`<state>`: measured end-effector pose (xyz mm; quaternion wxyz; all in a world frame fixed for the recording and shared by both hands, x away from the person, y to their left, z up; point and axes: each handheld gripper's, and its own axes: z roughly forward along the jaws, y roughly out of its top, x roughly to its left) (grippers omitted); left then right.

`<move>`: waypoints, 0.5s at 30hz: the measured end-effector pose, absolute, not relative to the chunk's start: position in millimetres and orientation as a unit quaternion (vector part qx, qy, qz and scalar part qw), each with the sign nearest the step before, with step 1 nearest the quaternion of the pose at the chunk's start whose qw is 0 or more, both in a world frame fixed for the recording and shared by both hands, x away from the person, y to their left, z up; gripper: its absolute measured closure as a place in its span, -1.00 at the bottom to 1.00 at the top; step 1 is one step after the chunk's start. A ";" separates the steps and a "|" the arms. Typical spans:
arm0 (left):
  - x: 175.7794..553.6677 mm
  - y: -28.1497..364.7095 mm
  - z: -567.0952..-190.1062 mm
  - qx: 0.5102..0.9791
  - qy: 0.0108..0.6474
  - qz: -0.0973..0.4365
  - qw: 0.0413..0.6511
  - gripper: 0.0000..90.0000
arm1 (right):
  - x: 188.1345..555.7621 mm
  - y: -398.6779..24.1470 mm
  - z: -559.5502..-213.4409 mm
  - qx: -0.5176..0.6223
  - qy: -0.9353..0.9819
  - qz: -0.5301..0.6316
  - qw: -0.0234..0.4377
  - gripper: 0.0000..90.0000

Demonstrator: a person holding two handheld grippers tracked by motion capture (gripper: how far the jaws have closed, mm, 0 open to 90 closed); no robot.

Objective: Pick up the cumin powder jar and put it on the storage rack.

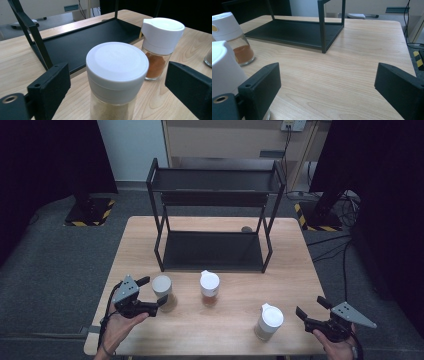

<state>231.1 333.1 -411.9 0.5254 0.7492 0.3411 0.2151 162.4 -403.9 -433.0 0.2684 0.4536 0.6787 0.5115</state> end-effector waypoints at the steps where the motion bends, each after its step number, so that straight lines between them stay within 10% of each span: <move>1: 232.2 333.2 -412.8 0.748 0.341 0.213 0.527 -0.84 | 162.4 -404.0 -433.1 0.454 0.679 0.512 0.268 -0.84; 15: 247.9 330.0 -427.2 0.746 0.338 0.194 0.540 -0.66 | 162.9 -404.2 -433.5 0.455 0.678 0.512 0.268 -0.84</move>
